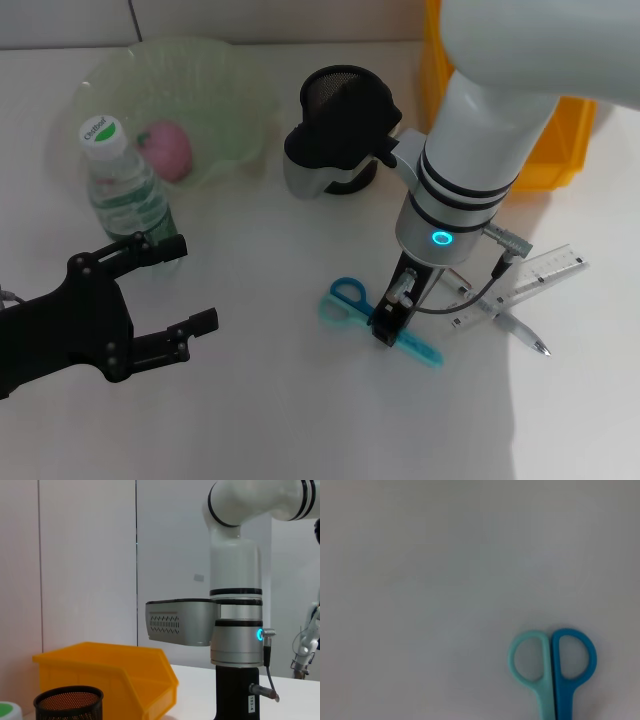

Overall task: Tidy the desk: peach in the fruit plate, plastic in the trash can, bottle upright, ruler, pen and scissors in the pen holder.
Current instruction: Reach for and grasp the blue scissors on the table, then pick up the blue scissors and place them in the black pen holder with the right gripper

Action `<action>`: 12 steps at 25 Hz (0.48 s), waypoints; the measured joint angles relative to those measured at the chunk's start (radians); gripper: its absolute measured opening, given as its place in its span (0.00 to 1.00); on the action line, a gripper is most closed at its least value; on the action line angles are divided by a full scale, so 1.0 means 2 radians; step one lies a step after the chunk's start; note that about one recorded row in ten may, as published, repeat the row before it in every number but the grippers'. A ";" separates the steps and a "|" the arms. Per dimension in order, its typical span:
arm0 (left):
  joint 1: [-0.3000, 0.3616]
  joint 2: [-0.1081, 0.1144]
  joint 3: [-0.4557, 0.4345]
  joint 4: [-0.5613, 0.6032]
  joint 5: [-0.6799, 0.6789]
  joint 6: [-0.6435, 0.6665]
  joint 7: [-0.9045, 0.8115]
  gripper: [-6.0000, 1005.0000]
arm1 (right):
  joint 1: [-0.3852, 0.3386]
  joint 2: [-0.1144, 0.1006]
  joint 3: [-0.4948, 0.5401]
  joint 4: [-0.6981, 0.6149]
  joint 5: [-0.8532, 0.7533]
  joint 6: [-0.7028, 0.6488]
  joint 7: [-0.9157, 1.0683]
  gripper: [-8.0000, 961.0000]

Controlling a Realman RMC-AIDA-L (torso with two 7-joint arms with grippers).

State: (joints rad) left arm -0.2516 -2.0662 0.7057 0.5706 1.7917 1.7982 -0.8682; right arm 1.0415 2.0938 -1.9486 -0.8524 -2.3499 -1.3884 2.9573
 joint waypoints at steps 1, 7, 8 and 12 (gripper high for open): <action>0.000 0.000 0.000 0.000 0.000 0.000 0.000 0.81 | 0.000 0.000 -0.002 -0.001 0.000 0.000 0.000 0.32; 0.000 0.000 0.000 0.000 0.000 0.000 0.000 0.81 | -0.001 0.000 -0.005 -0.010 -0.001 -0.001 0.000 0.24; 0.000 0.000 0.000 0.000 0.000 0.000 0.000 0.81 | -0.001 0.000 -0.005 -0.011 -0.001 -0.001 0.000 0.23; 0.000 0.000 0.000 0.000 0.000 0.000 0.000 0.81 | -0.008 0.000 -0.002 -0.024 -0.001 0.000 0.000 0.21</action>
State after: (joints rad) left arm -0.2515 -2.0662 0.7057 0.5707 1.7916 1.7977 -0.8682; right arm 1.0248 2.0932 -1.9519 -0.8995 -2.3518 -1.3889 2.9574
